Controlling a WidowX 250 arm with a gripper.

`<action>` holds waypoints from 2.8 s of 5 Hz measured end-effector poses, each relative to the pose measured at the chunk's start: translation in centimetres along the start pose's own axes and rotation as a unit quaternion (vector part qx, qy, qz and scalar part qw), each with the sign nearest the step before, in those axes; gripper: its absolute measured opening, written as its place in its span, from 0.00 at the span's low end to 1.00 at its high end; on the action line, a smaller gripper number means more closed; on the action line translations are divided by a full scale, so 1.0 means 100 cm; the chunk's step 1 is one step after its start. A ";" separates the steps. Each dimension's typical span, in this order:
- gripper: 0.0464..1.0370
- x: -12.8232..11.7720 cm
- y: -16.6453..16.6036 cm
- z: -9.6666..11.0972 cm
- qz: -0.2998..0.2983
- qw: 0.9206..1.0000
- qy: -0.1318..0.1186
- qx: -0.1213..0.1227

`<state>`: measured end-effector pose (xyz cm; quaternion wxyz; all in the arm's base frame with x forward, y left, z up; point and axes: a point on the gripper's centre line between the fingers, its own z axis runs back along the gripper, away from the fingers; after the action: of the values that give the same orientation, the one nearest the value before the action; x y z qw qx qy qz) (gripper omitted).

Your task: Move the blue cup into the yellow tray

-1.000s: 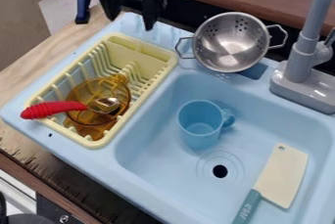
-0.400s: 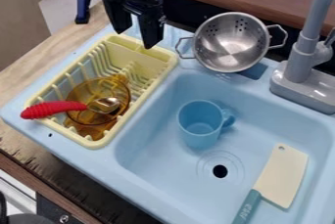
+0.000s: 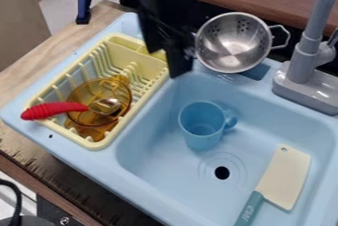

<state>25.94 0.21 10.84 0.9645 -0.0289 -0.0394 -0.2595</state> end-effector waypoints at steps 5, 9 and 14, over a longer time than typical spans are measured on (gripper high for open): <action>0.96 0.003 -0.044 -0.066 -0.106 0.994 0.007 0.018; 0.67 -0.002 -0.042 -0.090 -0.106 0.994 -0.001 0.019; 0.02 -0.007 -0.034 -0.059 -0.114 0.993 -0.011 0.038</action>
<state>23.95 -2.82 4.98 0.9284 0.0097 -0.0634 -0.3659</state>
